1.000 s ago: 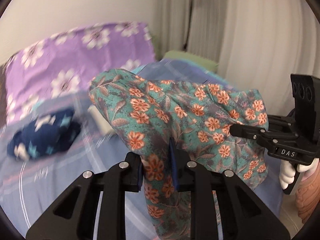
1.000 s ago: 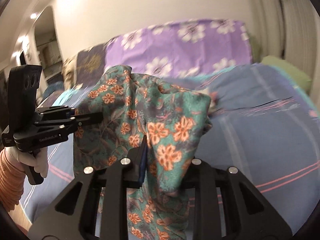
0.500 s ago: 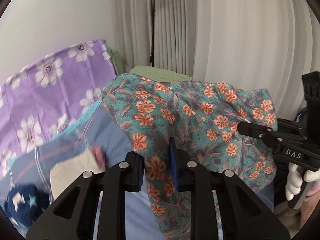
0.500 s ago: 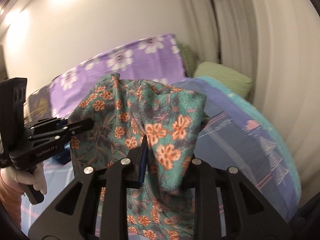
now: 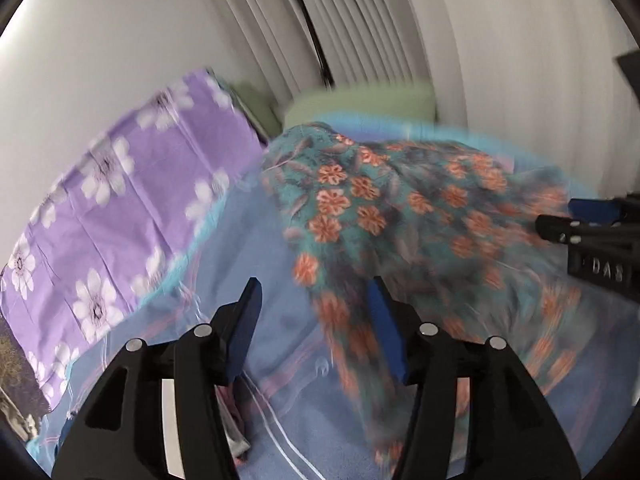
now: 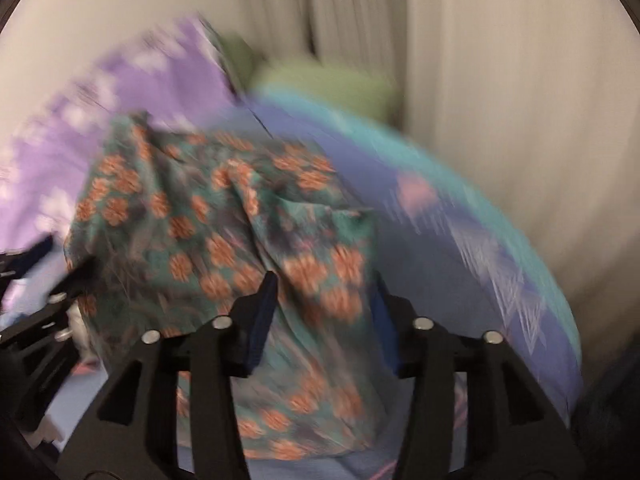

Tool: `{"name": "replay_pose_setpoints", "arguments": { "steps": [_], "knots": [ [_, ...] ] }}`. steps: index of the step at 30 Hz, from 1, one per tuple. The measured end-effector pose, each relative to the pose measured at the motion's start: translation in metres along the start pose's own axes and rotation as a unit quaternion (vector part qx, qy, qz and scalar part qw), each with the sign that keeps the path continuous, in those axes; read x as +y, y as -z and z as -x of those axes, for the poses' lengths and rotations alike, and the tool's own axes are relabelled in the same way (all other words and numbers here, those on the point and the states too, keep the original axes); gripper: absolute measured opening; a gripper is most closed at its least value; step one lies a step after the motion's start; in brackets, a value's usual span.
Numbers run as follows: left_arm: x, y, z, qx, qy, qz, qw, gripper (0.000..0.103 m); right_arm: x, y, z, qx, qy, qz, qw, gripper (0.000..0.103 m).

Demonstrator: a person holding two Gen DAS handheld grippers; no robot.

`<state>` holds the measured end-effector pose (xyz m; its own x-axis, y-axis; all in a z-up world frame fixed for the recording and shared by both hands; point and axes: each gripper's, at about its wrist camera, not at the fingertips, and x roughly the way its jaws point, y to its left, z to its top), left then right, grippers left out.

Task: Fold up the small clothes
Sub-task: 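Carry the folded shirt with both grippers and set it down on the bed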

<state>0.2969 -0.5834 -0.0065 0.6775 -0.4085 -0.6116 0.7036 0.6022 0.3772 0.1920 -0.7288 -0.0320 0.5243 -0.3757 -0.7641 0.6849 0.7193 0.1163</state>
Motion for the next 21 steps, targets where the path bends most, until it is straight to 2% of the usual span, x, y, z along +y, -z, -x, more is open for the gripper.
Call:
{"name": "replay_pose_setpoints", "arguments": {
  "steps": [1, 2, 3, 4, 5, 6, 8, 10, 12, 16, 19, 21],
  "knots": [
    [-0.005, 0.013, -0.011, 0.016, 0.02, -0.004, 0.9997, 0.056, -0.002, 0.011, -0.021, 0.03, 0.016, 0.006, 0.999, 0.048],
    [-0.013, 0.031, -0.024, 0.039, 0.052, -0.016, 0.9978, 0.056, -0.005, 0.021, -0.037, 0.045, 0.025, 0.014, 0.999, 0.05],
    [-0.023, 0.045, -0.036, 0.062, 0.065, -0.035, 0.9953, 0.056, -0.007, 0.033, -0.049, 0.045, 0.022, 0.023, 0.998, 0.051],
    [-0.031, 0.06, -0.044, 0.074, 0.069, -0.053, 0.9934, 0.057, -0.011, 0.044, -0.052, 0.011, 0.015, 0.024, 1.0, 0.053],
    [-0.037, 0.074, -0.042, 0.044, 0.056, -0.056, 0.9958, 0.057, -0.014, 0.051, -0.052, -0.006, 0.011, 0.021, 1.0, 0.053],
    [-0.037, 0.079, -0.041, 0.036, 0.054, -0.048, 0.9967, 0.056, -0.014, 0.055, -0.052, -0.015, 0.009, 0.017, 1.0, 0.053],
    [-0.029, 0.082, -0.043, 0.05, 0.078, -0.006, 0.9957, 0.055, -0.016, 0.057, -0.052, -0.019, 0.007, 0.017, 1.0, 0.053],
    [-0.016, 0.085, -0.047, 0.067, 0.108, 0.036, 0.9912, 0.055, -0.017, 0.053, -0.052, -0.015, -0.001, 0.011, 1.0, 0.053],
    [-0.01, 0.09, -0.048, 0.071, 0.121, 0.058, 0.9884, 0.055, -0.017, 0.05, -0.053, -0.018, 0.003, 0.013, 1.0, 0.053],
    [-0.014, 0.103, -0.042, 0.06, 0.114, 0.076, 0.9887, 0.06, -0.016, 0.049, -0.05, -0.028, 0.018, 0.019, 0.999, 0.052],
    [-0.015, 0.116, -0.035, 0.044, 0.08, 0.103, 0.9904, 0.071, -0.013, 0.053, -0.049, -0.034, 0.019, 0.02, 0.999, 0.053],
    [-0.01, 0.129, -0.028, 0.037, 0.081, 0.141, 0.986, 0.071, -0.012, 0.056, -0.049, -0.043, 0.023, 0.021, 0.999, 0.053]
  ]
}}
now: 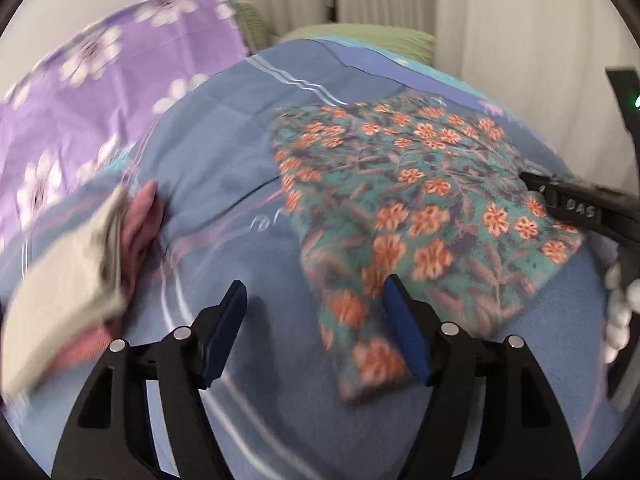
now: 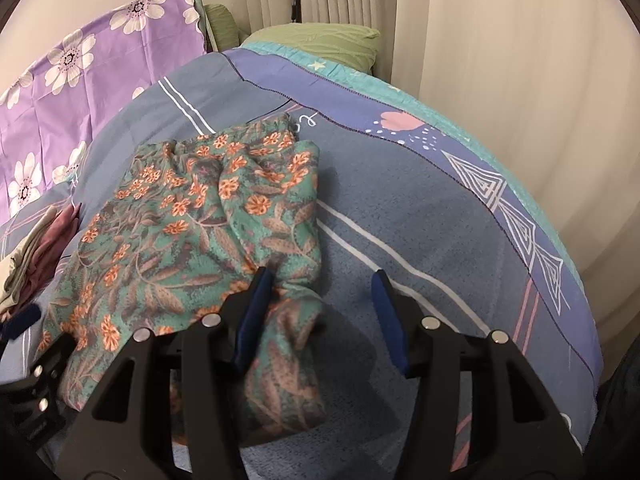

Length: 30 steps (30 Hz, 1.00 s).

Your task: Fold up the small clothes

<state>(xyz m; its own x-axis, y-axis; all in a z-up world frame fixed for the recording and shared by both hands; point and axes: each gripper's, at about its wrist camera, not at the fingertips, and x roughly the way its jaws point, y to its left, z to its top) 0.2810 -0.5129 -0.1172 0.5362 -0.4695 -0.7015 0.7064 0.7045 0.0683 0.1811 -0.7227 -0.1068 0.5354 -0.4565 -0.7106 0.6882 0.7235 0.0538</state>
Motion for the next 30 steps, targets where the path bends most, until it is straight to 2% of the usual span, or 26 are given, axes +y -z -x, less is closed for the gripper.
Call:
{"name": "replay_pose_setpoints", "arguments": {
  "steps": [3, 5, 7, 10, 13, 15, 16, 18, 21, 22, 25, 30],
  "knots": [
    [0.018, 0.014, 0.017, 0.001, 0.044, 0.065, 0.9969, 0.072, 0.0, 0.005, 0.007, -0.021, 0.024, -0.004, 0.999, 0.057],
    [0.029, 0.022, 0.03, 0.005, 0.071, 0.082, 0.9941, 0.075, 0.0, 0.008, 0.017, -0.027, 0.041, -0.011, 0.999, 0.059],
    [0.03, 0.028, 0.043, 0.013, 0.081, 0.066, 0.9945, 0.077, -0.005, 0.015, 0.041, -0.031, 0.034, -0.026, 0.999, 0.059],
    [0.021, 0.046, 0.073, 0.005, 0.07, 0.001, 0.9976, 0.082, -0.008, 0.044, 0.087, -0.047, -0.004, -0.017, 0.999, 0.06],
    [0.013, 0.065, 0.106, -0.024, 0.087, -0.021, 0.9957, 0.084, -0.006, 0.085, 0.137, -0.096, -0.007, 0.022, 0.995, 0.074],
    [0.011, 0.081, 0.136, -0.056, 0.099, -0.015, 0.9934, 0.087, -0.008, 0.112, 0.176, -0.129, -0.005, 0.029, 0.991, 0.087],
    [0.011, 0.088, 0.149, -0.069, 0.102, -0.007, 0.9924, 0.091, -0.01, 0.131, 0.204, -0.156, -0.011, 0.025, 0.987, 0.09],
    [0.01, 0.103, 0.181, -0.102, 0.089, 0.011, 0.9908, 0.097, -0.01, 0.15, 0.236, -0.192, -0.009, 0.015, 0.981, 0.101],
    [0.004, 0.123, 0.228, -0.157, 0.042, 0.011, 0.9867, 0.102, -0.006, 0.178, 0.287, -0.255, 0.014, -0.01, 0.967, 0.101],
    [0.003, 0.127, 0.238, -0.166, 0.036, 0.008, 0.9855, 0.102, -0.004, 0.186, 0.303, -0.263, 0.002, -0.015, 0.965, 0.101],
    [0.003, 0.139, 0.277, -0.18, 0.016, 0.012, 0.9834, 0.102, 0.006, 0.198, 0.333, -0.249, -0.045, -0.002, 0.967, 0.101],
    [0.01, 0.153, 0.319, -0.189, -0.001, 0.032, 0.9815, 0.102, 0.028, 0.214, 0.368, -0.229, -0.063, 0.038, 0.971, 0.101]
  ]
}}
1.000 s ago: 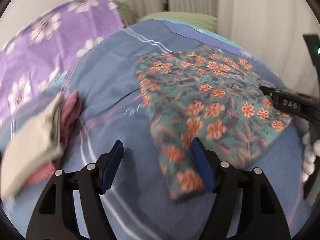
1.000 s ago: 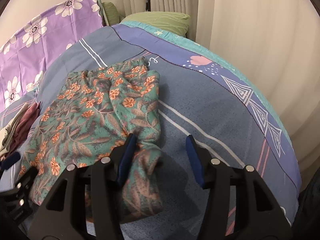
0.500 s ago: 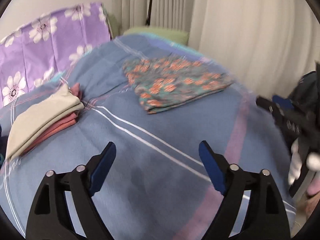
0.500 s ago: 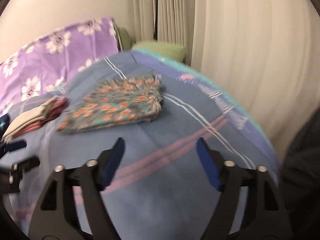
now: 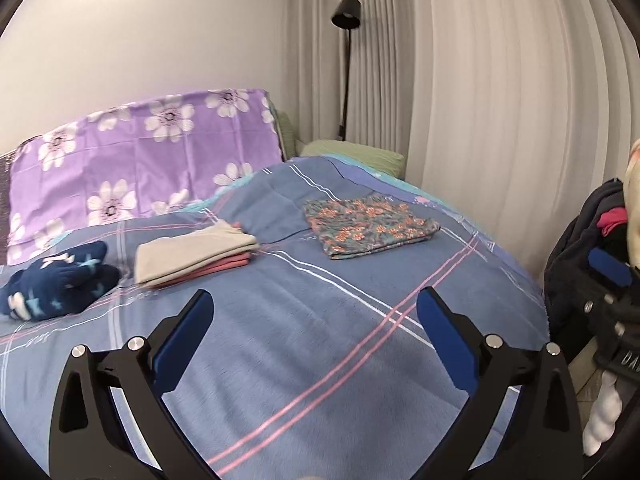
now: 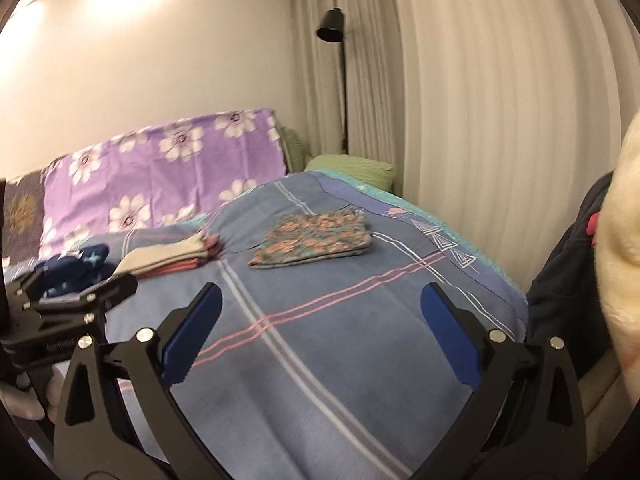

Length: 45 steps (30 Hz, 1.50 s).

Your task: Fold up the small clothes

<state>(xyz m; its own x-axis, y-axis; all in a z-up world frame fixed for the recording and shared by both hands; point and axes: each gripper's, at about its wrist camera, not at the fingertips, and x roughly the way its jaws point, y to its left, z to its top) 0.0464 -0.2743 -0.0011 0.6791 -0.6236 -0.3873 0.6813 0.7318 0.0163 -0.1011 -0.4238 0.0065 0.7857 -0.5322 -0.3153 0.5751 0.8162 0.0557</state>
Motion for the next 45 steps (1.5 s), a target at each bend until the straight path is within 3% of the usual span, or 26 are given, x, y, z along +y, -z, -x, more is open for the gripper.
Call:
{"name": "replay_pose_setpoints", "arguments": {
  "steps": [5, 18, 45],
  "knots": [
    [-0.001, 0.007, 0.034, -0.008, -0.027, -0.011, 0.9995, 0.102, 0.016, 0.002, 0.029, 0.012, -0.006, -0.004, 1.0, 0.101],
    [0.021, 0.031, 0.083, -0.009, -0.005, 0.008, 0.9999, 0.102, 0.041, 0.011, 0.055, 0.047, 0.001, -0.017, 0.999, 0.101],
    [0.017, 0.042, 0.086, 0.013, -0.005, -0.01, 0.9999, 0.102, 0.051, 0.015, 0.052, 0.063, -0.004, -0.008, 0.998, 0.101]
  ]
}}
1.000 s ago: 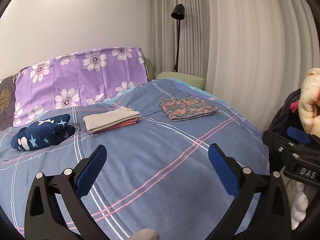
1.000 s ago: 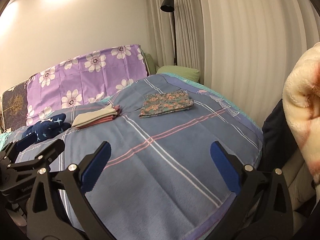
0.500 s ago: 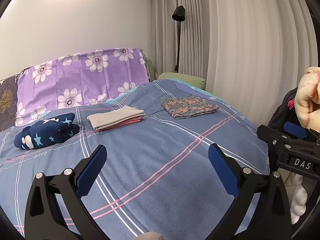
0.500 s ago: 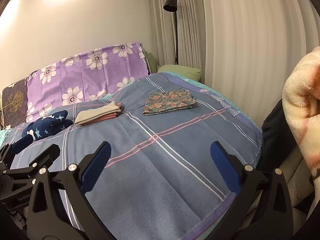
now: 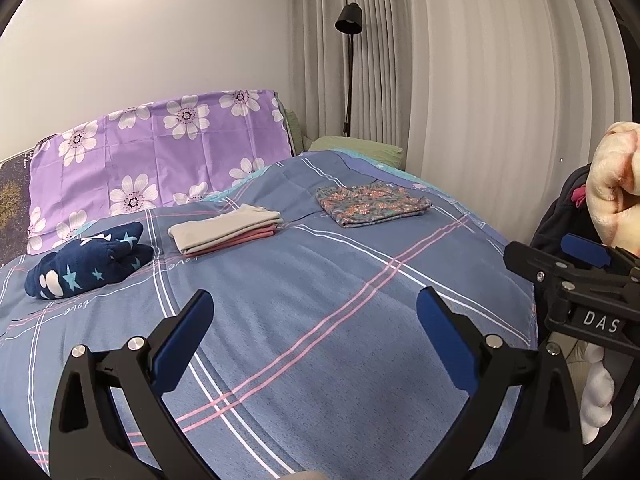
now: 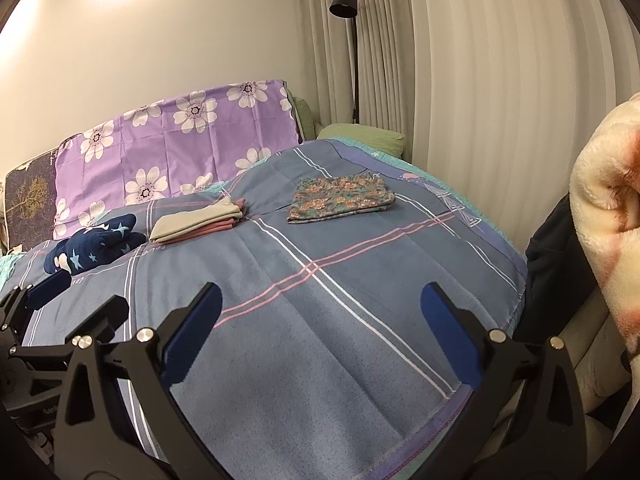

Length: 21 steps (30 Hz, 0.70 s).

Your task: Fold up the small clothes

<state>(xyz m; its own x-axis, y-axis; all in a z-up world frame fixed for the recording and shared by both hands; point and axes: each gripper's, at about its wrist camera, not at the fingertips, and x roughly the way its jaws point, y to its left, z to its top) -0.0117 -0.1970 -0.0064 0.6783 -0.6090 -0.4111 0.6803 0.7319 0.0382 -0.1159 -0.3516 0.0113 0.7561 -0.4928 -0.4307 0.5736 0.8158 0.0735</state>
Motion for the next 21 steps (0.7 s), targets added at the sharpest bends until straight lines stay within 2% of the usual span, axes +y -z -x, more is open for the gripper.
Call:
{"name": "replay_pose_setpoints", "arguments": {
  "steps": [21],
  "knots": [
    [-0.0093, 0.0034, -0.0053, 0.01, 0.003, -0.012, 0.9999, 0.102, -0.0032, 0.0036, -0.0057, 0.011, 0.0, 0.003, 1.0, 0.101]
  ]
}}
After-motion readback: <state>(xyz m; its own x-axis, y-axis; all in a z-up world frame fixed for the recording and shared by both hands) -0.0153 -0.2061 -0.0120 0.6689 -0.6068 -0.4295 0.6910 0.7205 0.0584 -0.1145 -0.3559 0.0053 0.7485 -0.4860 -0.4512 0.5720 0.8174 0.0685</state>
